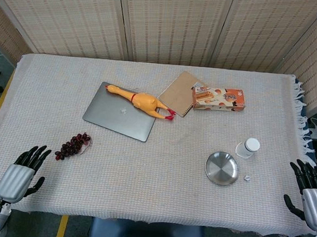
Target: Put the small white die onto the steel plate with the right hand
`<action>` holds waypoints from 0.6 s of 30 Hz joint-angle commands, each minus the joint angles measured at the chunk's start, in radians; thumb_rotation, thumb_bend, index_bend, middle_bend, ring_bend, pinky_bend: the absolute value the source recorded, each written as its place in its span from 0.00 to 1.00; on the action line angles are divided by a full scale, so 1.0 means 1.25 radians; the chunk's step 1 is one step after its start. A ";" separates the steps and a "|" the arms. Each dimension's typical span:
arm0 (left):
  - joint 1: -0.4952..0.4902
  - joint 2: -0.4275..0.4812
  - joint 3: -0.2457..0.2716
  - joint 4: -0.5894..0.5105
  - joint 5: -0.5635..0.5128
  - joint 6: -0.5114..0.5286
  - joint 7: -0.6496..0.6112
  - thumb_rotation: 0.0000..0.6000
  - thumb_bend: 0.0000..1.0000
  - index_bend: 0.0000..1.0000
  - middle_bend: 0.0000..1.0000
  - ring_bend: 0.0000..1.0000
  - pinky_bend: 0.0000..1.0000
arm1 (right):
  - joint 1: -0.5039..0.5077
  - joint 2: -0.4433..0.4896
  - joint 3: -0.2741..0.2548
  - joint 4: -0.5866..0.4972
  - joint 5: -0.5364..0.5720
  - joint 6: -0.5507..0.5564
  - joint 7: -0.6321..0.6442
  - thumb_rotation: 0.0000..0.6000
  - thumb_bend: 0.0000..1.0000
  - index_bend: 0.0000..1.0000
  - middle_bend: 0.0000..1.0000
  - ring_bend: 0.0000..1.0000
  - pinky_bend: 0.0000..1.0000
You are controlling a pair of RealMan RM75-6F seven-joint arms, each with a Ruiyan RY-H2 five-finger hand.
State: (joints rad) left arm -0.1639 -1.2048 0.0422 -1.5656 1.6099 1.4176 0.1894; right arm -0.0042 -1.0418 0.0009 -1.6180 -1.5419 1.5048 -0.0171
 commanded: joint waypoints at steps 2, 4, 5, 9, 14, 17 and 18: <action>0.001 -0.002 0.000 -0.002 0.001 0.001 0.007 1.00 0.41 0.00 0.00 0.00 0.17 | 0.006 -0.002 0.000 0.002 0.000 -0.011 0.000 1.00 0.23 0.00 0.00 0.00 0.00; 0.001 -0.002 -0.001 -0.006 0.002 0.002 0.005 1.00 0.41 0.00 0.00 0.00 0.17 | 0.016 -0.009 -0.001 0.009 -0.003 -0.027 -0.007 1.00 0.23 0.00 0.00 0.00 0.00; 0.000 -0.002 -0.001 -0.007 0.001 0.001 0.003 1.00 0.41 0.00 0.00 0.00 0.17 | 0.023 -0.015 -0.001 0.013 -0.003 -0.039 -0.010 1.00 0.23 0.00 0.00 0.00 0.00; -0.004 0.001 -0.005 -0.005 -0.008 -0.008 -0.006 1.00 0.41 0.00 0.00 0.00 0.17 | 0.078 -0.057 0.011 0.059 0.001 -0.117 -0.053 1.00 0.23 0.03 0.00 0.00 0.00; -0.008 0.006 -0.011 -0.001 -0.014 -0.013 -0.027 1.00 0.41 0.00 0.00 0.00 0.17 | 0.146 -0.110 0.022 0.110 0.010 -0.214 -0.107 1.00 0.23 0.26 0.00 0.00 0.00; -0.009 0.010 -0.012 0.002 -0.016 -0.014 -0.043 1.00 0.41 0.00 0.00 0.00 0.17 | 0.162 -0.134 0.019 0.134 0.008 -0.233 -0.126 1.00 0.23 0.32 0.00 0.00 0.00; -0.010 0.011 -0.013 0.003 -0.018 -0.016 -0.045 1.00 0.41 0.00 0.00 0.00 0.17 | 0.166 -0.142 0.017 0.143 0.009 -0.239 -0.128 1.00 0.23 0.33 0.00 0.00 0.00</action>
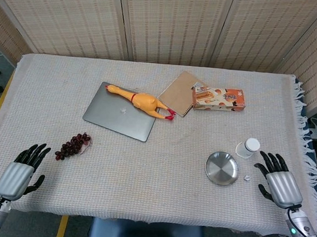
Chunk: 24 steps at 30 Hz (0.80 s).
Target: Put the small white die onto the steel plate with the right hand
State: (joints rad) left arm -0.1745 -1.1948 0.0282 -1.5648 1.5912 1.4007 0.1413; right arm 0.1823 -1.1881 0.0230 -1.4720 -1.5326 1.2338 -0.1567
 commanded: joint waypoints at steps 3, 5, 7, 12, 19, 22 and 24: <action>-0.003 0.004 -0.001 0.003 -0.008 -0.009 -0.009 1.00 0.41 0.00 0.00 0.00 0.17 | 0.027 -0.049 -0.006 0.057 0.011 -0.047 -0.020 1.00 0.23 0.35 0.00 0.00 0.00; -0.004 0.005 0.000 0.003 -0.007 -0.012 -0.009 1.00 0.41 0.00 0.00 0.00 0.17 | 0.033 -0.065 -0.010 0.077 0.019 -0.062 -0.026 1.00 0.23 0.35 0.00 0.00 0.00; -0.005 0.006 0.000 0.001 -0.007 -0.012 -0.011 1.00 0.41 0.00 0.00 0.00 0.17 | 0.037 -0.078 -0.012 0.093 0.025 -0.073 -0.033 1.00 0.23 0.34 0.00 0.00 0.00; -0.005 0.005 -0.001 0.003 -0.010 -0.015 -0.011 1.00 0.41 0.00 0.00 0.00 0.17 | 0.052 -0.108 -0.018 0.128 0.036 -0.103 -0.042 1.00 0.23 0.34 0.00 0.00 0.00; -0.004 0.006 -0.001 0.004 -0.011 -0.013 -0.011 1.00 0.41 0.00 0.00 0.00 0.17 | 0.068 -0.149 -0.018 0.173 0.049 -0.121 -0.064 1.00 0.23 0.34 0.00 0.00 0.00; -0.005 0.006 -0.002 0.004 -0.012 -0.013 -0.013 1.00 0.41 0.00 0.00 0.00 0.17 | 0.069 -0.156 -0.017 0.183 0.053 -0.117 -0.068 1.00 0.24 0.36 0.00 0.00 0.00; -0.005 0.007 -0.002 0.005 -0.013 -0.015 -0.013 1.00 0.41 0.00 0.00 0.00 0.17 | 0.068 -0.161 -0.017 0.191 0.060 -0.117 -0.073 1.00 0.24 0.37 0.00 0.00 0.00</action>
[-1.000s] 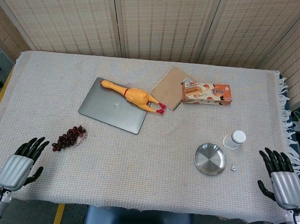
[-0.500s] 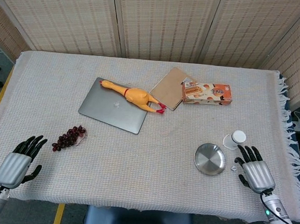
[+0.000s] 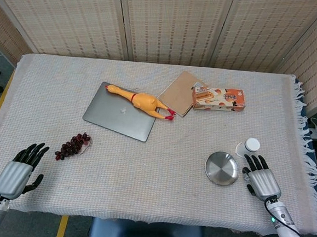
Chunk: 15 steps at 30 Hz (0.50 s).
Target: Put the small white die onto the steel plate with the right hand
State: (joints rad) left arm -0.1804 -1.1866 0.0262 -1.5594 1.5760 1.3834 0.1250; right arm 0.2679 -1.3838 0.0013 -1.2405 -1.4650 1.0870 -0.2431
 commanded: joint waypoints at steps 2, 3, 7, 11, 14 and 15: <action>-0.002 0.000 0.000 0.001 -0.003 -0.004 0.001 1.00 0.41 0.00 0.00 0.00 0.17 | 0.002 -0.007 0.001 0.013 0.013 -0.005 -0.005 1.00 0.24 0.37 0.00 0.00 0.00; -0.002 0.000 0.000 0.001 -0.003 -0.005 0.001 1.00 0.41 0.00 0.00 0.00 0.17 | 0.003 -0.009 0.001 0.017 0.015 -0.008 -0.007 1.00 0.24 0.37 0.00 0.00 0.00; -0.003 0.000 0.000 0.001 -0.001 -0.004 0.001 1.00 0.41 0.00 0.00 0.00 0.17 | 0.009 -0.016 -0.001 0.026 0.020 -0.017 -0.010 1.00 0.24 0.37 0.00 0.00 0.00; -0.002 0.000 0.000 0.003 -0.004 -0.005 0.000 1.00 0.41 0.00 0.00 0.00 0.17 | 0.014 -0.021 -0.002 0.029 0.022 -0.021 -0.004 1.00 0.24 0.37 0.00 0.00 0.00; -0.002 0.000 -0.001 0.003 -0.005 -0.006 -0.001 1.00 0.41 0.00 0.00 0.00 0.17 | 0.016 -0.022 -0.006 0.029 0.022 -0.024 0.004 1.00 0.24 0.38 0.00 0.00 0.00; -0.003 0.000 -0.001 0.003 -0.005 -0.006 -0.001 1.00 0.41 0.00 0.00 0.00 0.17 | 0.016 -0.023 -0.006 0.031 0.021 -0.023 0.004 1.00 0.24 0.39 0.00 0.00 0.00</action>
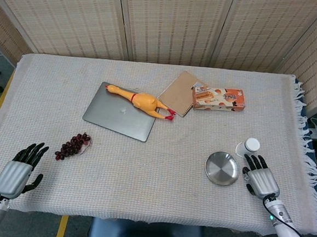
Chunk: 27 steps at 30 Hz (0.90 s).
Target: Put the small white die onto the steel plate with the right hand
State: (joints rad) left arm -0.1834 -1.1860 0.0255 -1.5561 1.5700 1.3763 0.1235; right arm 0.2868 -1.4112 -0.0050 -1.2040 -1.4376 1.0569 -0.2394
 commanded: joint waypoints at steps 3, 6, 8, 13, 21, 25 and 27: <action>-0.001 0.000 0.000 0.001 0.000 -0.001 0.000 1.00 0.41 0.00 0.00 0.00 0.17 | 0.001 -0.004 -0.002 0.005 0.001 0.002 0.001 1.00 0.24 0.41 0.00 0.00 0.00; -0.001 0.000 0.000 0.000 0.001 -0.002 0.001 1.00 0.41 0.00 0.00 0.00 0.17 | 0.003 -0.006 -0.002 0.007 0.003 0.003 -0.002 1.00 0.24 0.42 0.00 0.00 0.00; -0.002 0.001 0.000 -0.001 0.001 -0.002 0.001 1.00 0.41 0.00 0.00 0.00 0.17 | 0.004 -0.008 -0.001 0.009 0.006 0.003 -0.005 1.00 0.24 0.42 0.00 0.00 0.00; -0.002 0.002 0.000 -0.001 0.000 -0.002 0.000 1.00 0.41 0.00 0.00 0.00 0.17 | 0.006 -0.012 -0.001 0.010 0.009 0.004 -0.014 1.00 0.24 0.45 0.00 0.00 0.00; -0.001 0.002 0.001 0.003 0.000 0.000 -0.005 1.00 0.41 0.00 0.00 0.00 0.17 | 0.007 -0.016 0.001 0.014 0.022 0.003 -0.024 1.00 0.24 0.47 0.00 0.00 0.00; -0.001 0.002 0.001 0.003 -0.002 -0.002 -0.003 1.00 0.41 0.00 0.00 0.00 0.17 | 0.007 -0.017 0.001 0.016 0.024 0.005 -0.024 1.00 0.25 0.47 0.00 0.00 0.00; -0.002 0.001 0.000 0.003 -0.002 -0.003 -0.003 1.00 0.41 0.00 0.00 0.00 0.17 | 0.008 -0.018 0.001 0.017 0.024 0.005 -0.026 1.00 0.25 0.48 0.00 0.00 0.00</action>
State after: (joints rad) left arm -0.1853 -1.1842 0.0257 -1.5523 1.5673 1.3731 0.1201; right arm 0.2968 -1.4333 -0.0042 -1.1822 -1.4076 1.0635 -0.2716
